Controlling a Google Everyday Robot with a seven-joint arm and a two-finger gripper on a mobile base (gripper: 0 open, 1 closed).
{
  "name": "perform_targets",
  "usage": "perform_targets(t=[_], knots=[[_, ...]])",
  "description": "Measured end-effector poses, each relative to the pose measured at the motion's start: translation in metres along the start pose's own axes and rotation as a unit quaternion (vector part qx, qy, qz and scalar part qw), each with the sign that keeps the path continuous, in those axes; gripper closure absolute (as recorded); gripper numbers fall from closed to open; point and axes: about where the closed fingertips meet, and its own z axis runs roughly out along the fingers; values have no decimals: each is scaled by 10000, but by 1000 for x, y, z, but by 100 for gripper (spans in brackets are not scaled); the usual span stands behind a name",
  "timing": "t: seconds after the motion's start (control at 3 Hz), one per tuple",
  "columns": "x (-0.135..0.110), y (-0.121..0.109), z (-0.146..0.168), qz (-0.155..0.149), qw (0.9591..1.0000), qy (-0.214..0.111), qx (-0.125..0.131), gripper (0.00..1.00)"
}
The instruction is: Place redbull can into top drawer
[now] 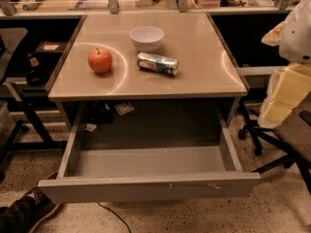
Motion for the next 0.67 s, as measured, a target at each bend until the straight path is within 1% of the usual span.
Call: perform_targets(t=[0.33, 0.67], knots=[[-29, -13, 21, 54, 9998, -175, -22, 0], [-34, -12, 23, 44, 9999, -149, 50, 0]])
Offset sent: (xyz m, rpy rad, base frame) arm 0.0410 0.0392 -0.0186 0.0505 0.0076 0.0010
